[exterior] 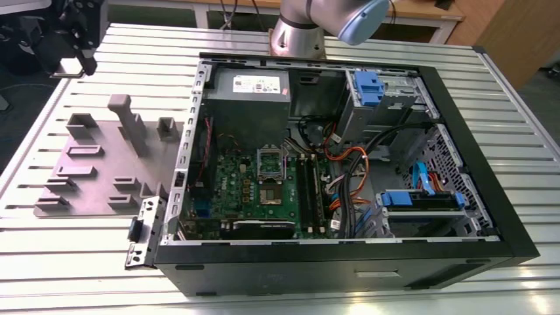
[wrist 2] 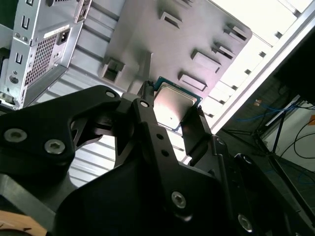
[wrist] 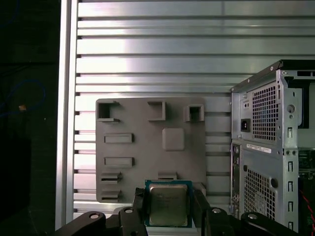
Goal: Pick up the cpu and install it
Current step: 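Pick up the cpu and move it towards the insertion slot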
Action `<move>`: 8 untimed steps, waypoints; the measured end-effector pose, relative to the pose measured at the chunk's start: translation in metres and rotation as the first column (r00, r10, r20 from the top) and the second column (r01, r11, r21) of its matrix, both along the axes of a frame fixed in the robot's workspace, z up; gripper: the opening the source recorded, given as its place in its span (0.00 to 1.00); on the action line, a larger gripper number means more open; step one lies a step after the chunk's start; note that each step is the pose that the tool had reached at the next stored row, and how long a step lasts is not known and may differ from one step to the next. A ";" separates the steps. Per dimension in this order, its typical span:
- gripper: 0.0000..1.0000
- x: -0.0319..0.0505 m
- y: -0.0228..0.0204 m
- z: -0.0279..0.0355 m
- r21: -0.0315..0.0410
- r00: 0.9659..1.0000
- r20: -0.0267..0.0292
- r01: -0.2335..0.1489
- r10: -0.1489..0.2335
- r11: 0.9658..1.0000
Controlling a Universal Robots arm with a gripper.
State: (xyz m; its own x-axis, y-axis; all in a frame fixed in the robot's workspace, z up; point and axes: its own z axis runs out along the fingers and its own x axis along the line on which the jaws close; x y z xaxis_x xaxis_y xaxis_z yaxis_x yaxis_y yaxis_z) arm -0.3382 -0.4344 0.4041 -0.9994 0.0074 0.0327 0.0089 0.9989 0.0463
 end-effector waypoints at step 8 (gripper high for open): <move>0.47 0.0010 0.0000 0.0000 0.000 1.000 0.000 0.000 0.000 1.000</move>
